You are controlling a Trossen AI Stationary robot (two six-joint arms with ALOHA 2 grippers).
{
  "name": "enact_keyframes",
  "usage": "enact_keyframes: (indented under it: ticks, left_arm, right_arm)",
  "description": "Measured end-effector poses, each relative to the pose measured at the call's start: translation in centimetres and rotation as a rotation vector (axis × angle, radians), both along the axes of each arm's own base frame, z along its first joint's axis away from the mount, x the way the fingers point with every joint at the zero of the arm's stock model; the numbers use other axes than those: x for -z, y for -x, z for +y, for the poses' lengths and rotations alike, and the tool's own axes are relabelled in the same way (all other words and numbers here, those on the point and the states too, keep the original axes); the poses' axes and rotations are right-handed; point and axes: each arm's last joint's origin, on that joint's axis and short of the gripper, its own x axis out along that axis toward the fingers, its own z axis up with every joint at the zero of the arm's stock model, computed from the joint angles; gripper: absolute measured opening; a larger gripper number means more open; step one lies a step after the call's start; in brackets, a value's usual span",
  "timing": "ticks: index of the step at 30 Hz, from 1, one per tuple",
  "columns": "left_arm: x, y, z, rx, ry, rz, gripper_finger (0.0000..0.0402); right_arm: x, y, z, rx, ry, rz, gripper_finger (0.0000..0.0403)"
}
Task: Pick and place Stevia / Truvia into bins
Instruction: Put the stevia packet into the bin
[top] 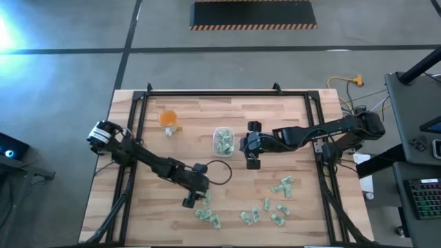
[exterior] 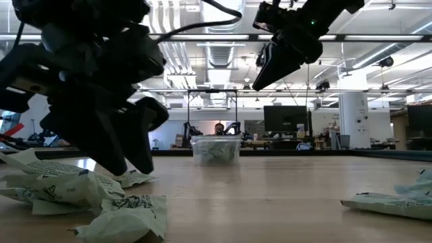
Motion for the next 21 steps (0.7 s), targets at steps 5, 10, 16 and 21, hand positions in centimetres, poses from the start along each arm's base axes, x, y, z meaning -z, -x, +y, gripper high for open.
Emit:
enact_keyframes:
  ticks: [5, 10, 16, 21]
  left_arm:
    - [0.60, -0.33, 0.34, -0.001, 0.014, 0.012, 0.0164]
    - [0.51, -0.29, 0.47, 0.001, 0.008, 0.014, 0.0127]
    - [0.45, -0.24, 0.55, 0.013, -0.010, 0.011, 0.0057]
    - [0.28, -0.23, 0.71, 0.009, -0.029, 0.001, 0.0009]
  right_arm:
    - [0.00, 0.07, -0.01, 0.002, -0.002, -0.001, 0.0138]
    - [0.08, 0.03, 0.00, -0.002, 0.002, 0.003, 0.0133]
    - [0.07, 0.04, 0.00, -0.003, 0.003, 0.004, 0.0127]
    - [0.10, 0.08, -0.01, -0.003, 0.003, 0.009, 0.0125]
